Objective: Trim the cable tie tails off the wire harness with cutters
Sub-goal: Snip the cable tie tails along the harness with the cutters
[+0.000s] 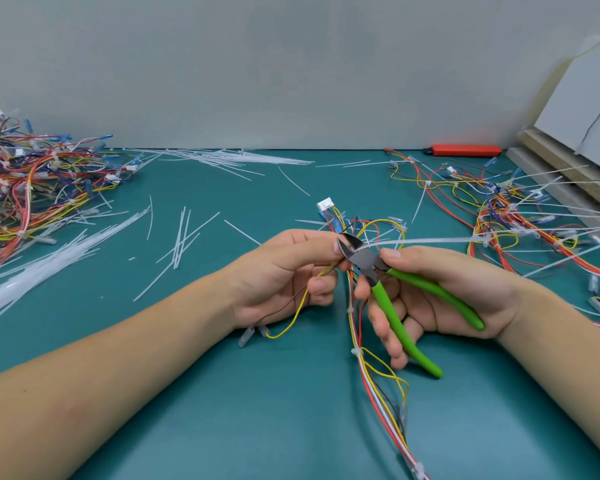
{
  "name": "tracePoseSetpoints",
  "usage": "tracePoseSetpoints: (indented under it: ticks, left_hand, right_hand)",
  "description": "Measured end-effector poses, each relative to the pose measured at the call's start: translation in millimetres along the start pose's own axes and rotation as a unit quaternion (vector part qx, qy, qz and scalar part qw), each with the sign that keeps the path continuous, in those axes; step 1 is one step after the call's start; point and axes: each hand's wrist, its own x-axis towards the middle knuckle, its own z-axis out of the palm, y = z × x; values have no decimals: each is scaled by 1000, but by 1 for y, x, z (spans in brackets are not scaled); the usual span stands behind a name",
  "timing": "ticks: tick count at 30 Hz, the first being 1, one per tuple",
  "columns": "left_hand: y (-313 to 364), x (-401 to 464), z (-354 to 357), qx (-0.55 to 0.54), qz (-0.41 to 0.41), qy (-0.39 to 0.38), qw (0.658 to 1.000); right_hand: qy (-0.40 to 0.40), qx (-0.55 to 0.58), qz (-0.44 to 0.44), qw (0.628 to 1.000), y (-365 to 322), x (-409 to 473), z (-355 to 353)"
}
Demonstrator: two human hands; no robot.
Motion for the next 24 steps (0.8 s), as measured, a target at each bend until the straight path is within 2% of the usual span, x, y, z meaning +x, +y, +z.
tracePoseSetpoints:
  ticks: [6,21,24]
  left_hand:
    - [-1,0,-1,5,0,-1,1000]
    - [2,1,0,-18,-5,33,999]
    - [1,0,-1,-18,-2,25,1000]
  right_hand:
    - [-7,0,-1,1000,0,0,0]
    - [61,-25,-27,997,2,6,12]
    - [46,-13,-34,998,2,8,11]
